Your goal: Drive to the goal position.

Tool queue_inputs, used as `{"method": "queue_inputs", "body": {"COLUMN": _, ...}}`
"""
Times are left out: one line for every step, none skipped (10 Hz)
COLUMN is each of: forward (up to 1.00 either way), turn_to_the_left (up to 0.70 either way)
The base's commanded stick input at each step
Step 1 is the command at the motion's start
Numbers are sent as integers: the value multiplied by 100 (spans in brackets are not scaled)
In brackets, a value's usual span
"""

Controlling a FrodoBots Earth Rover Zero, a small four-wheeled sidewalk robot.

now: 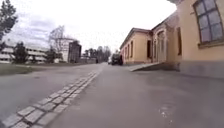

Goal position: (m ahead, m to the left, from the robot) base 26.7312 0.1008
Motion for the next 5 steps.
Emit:
{"method": "queue_inputs", "body": {"forward": 85, "turn_to_the_left": 0}}
{"method": "queue_inputs", "body": {"forward": 85, "turn_to_the_left": 0}}
{"method": "queue_inputs", "body": {"forward": 85, "turn_to_the_left": 0}}
{"method": "queue_inputs", "body": {"forward": 85, "turn_to_the_left": 0}}
{"method": "queue_inputs", "body": {"forward": 85, "turn_to_the_left": 0}}
